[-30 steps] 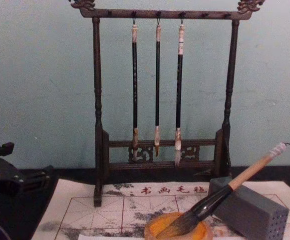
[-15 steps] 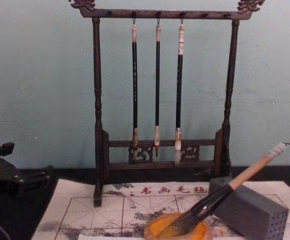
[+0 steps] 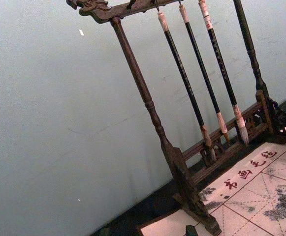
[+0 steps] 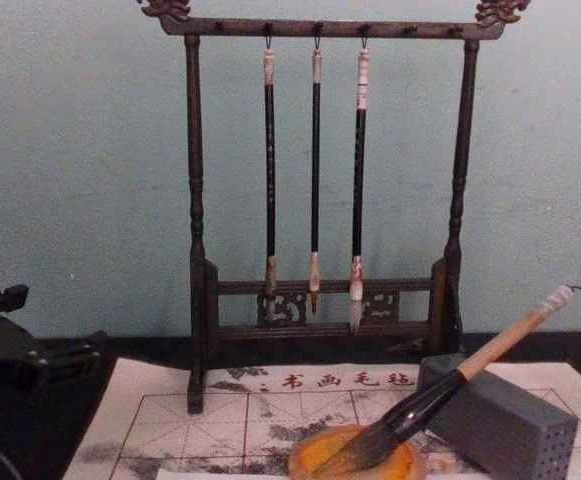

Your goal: Pick up the brush from the inkstone, write on the paper, then place the brush back to its original position.

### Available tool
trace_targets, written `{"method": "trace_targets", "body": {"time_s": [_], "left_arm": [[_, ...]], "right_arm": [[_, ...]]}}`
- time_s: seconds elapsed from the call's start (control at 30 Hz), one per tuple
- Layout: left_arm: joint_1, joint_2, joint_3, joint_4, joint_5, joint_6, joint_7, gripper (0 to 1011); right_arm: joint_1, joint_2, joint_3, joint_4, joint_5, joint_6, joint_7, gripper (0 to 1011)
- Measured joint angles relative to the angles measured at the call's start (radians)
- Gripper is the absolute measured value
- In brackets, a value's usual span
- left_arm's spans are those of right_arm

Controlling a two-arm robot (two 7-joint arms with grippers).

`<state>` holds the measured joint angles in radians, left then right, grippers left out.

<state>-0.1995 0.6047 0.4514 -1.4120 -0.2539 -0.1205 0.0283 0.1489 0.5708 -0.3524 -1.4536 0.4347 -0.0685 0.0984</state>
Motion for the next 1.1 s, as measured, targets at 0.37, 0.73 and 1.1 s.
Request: {"method": "trace_targets", "body": {"time_s": [0.37,0.73,1.1], "left_arm": [[0.0,0.0,0.0,0.0,0.0,0.0,0.0,1001],[0.0,0.0,0.0,0.0,0.0,0.0,0.0,1001],[0.0,0.0,0.0,0.0,0.0,0.0,0.0,1001]], "right_arm": [[-0.014,-0.051,0.077,-0.007,0.191,0.104,0.13,1003],[0.027,-0.119,0.123,0.033,0.338,0.239,0.191,1002],[0.079,-0.162,0.129,0.091,0.481,0.363,0.175,1002]]}}
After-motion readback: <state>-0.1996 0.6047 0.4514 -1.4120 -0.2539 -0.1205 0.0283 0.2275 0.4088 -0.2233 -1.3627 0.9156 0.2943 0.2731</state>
